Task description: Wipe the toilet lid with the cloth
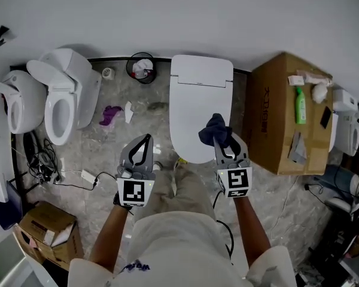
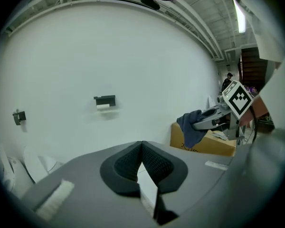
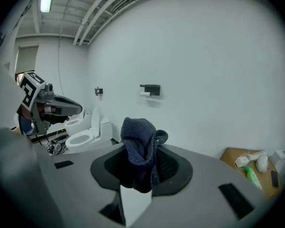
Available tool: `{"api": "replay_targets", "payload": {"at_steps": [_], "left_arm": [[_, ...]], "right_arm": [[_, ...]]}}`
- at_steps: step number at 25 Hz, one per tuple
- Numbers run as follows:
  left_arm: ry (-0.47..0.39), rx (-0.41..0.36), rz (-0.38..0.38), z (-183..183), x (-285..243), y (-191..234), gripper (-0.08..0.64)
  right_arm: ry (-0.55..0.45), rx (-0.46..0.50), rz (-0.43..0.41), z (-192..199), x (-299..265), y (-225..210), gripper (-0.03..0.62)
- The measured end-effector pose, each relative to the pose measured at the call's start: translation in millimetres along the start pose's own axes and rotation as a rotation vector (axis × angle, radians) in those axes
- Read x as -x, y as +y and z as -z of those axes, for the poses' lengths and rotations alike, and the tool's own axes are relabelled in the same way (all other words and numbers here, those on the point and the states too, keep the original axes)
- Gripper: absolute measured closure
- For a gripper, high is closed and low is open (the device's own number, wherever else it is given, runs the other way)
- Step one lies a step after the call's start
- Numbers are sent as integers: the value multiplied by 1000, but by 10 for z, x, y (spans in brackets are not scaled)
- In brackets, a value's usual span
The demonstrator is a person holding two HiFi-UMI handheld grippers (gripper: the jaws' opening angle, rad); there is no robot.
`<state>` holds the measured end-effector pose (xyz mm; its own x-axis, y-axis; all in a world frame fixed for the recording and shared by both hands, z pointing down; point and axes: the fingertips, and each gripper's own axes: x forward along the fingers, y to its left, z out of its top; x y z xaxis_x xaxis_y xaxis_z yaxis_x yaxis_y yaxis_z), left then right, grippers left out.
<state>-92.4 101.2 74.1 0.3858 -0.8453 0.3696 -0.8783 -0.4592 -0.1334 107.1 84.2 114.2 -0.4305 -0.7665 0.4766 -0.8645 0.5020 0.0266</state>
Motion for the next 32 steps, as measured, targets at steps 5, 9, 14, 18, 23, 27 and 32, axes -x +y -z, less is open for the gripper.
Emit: {"api": "replay_targets", "payload": {"at_steps": [5,9,14,18,23,27,32], "left_arm": [[53,51,10,441,-514,210,560],[62,60,40,834,-982,403,560],[51,71,69,1270,-1468,582,560],[57,123,75,1692,-1733,755,560],[99,140,103,2223,-1991,740,560],[112,152,108,2481,-2083,760,560],[130,149,132,2702,-2168,653,560]], "right_arm": [[54,34,-47,211,-921,-41,481],[104,60,-51,453,-1746,-15,481],[148,45,-48,817,-2653,30,481],[183,88,-52,1113,-3228,182,480],[238,122,-48,1543,-3729,238,480],[270,152,-26,1830,-4163,315,482],[353,195,-18,2260,-4581,391,480]]}}
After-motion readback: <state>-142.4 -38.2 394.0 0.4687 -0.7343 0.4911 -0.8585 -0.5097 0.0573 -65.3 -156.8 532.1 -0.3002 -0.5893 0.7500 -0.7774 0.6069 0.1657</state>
